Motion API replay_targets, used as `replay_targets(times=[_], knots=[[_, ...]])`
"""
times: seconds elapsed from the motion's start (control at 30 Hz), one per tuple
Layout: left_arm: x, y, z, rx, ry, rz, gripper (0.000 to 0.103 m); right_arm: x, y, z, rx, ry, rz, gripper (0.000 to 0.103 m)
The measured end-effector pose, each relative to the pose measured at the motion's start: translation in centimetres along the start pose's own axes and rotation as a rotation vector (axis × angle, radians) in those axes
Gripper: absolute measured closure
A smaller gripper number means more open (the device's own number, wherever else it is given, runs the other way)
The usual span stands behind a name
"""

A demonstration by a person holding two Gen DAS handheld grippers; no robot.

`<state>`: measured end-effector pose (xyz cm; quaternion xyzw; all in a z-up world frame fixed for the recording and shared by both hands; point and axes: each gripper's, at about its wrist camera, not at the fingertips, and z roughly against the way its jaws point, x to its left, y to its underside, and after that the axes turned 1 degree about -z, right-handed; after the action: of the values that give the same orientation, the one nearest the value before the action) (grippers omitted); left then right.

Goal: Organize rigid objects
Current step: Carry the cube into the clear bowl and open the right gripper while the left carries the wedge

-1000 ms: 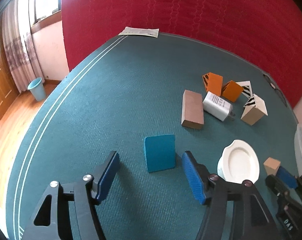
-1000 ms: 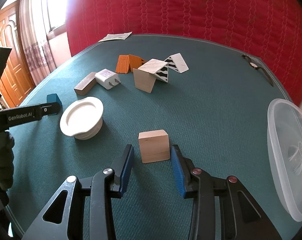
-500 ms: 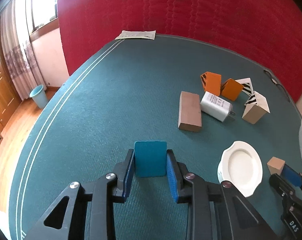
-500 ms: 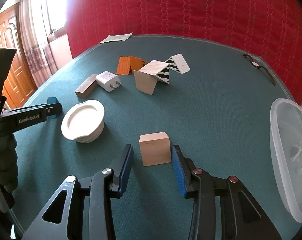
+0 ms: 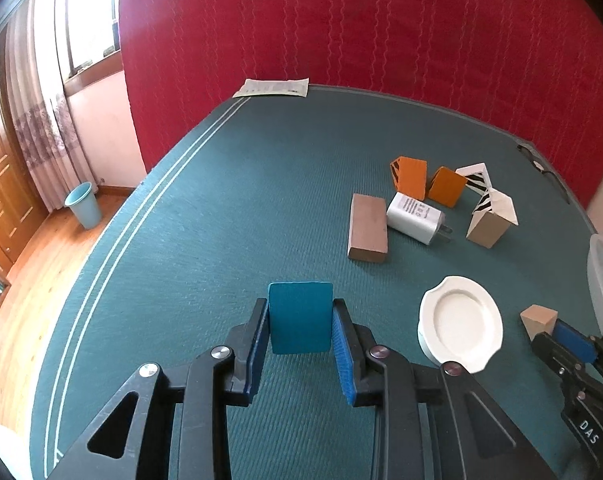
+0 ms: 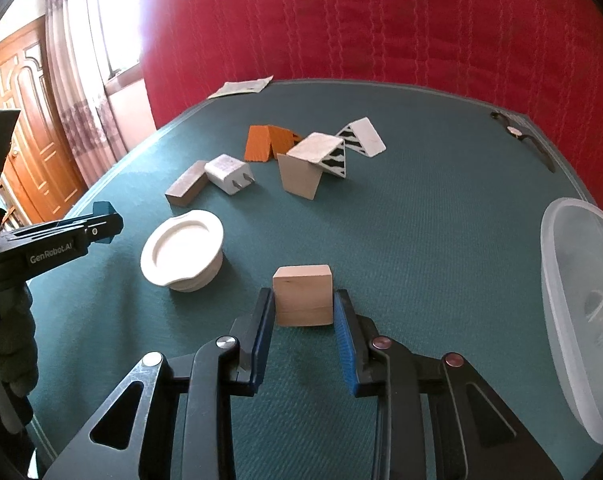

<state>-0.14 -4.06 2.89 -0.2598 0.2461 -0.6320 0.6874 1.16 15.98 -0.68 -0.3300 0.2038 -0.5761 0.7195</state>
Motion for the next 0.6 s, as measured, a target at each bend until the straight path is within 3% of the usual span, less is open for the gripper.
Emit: replay_targets(times=[0.6], knots=[[-3.7,0.5,3.4,-0.071,0.011,-0.065,0.071,-4.3,-1.6,6.7,-0.155,0.096,-0.11,0.072]])
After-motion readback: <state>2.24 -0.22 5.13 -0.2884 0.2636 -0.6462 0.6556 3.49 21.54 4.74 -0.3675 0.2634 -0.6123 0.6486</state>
